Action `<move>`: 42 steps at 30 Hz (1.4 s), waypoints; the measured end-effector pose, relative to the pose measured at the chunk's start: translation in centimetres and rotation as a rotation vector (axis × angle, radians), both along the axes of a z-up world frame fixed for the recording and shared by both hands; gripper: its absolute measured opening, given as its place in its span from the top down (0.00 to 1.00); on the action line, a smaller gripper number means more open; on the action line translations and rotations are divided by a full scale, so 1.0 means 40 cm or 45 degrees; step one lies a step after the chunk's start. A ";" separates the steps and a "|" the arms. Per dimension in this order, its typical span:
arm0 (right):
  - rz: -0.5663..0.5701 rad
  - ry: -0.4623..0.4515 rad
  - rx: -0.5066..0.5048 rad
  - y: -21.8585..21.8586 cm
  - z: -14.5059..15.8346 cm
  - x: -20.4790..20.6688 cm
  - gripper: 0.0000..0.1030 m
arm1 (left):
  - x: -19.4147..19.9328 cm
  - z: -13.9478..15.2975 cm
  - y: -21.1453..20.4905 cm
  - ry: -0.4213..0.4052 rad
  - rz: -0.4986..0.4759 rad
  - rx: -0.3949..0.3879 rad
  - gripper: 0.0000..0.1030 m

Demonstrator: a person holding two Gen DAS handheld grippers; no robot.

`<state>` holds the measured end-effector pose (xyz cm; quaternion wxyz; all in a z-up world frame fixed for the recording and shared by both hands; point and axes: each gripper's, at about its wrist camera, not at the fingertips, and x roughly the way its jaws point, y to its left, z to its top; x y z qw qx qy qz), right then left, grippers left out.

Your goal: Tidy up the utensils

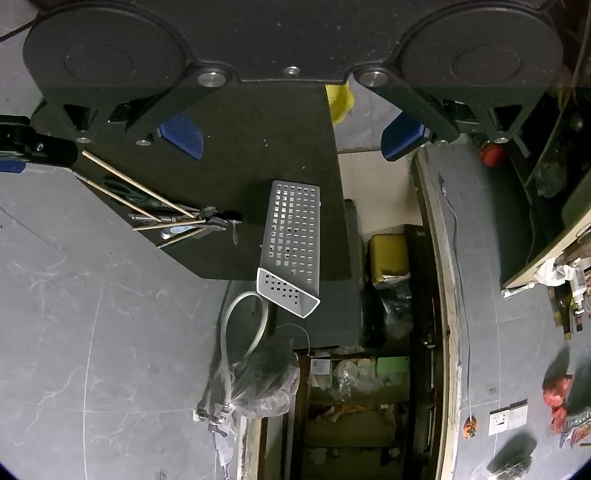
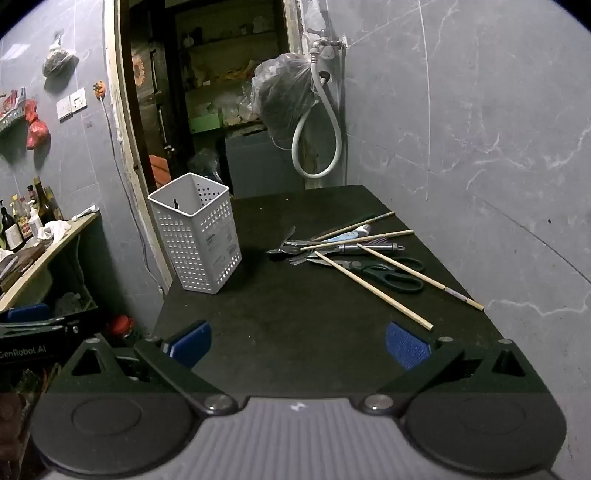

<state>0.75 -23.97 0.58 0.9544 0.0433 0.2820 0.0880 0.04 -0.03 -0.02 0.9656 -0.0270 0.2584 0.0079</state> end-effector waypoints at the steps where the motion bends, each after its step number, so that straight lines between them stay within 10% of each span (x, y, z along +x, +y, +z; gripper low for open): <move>1: 0.000 0.002 0.000 0.000 0.000 0.000 0.00 | 0.000 0.000 -0.001 0.002 -0.001 0.001 0.01; 42: -0.006 0.037 -0.021 -0.005 -0.017 0.002 0.00 | 0.027 -0.015 0.001 0.079 -0.058 -0.008 0.01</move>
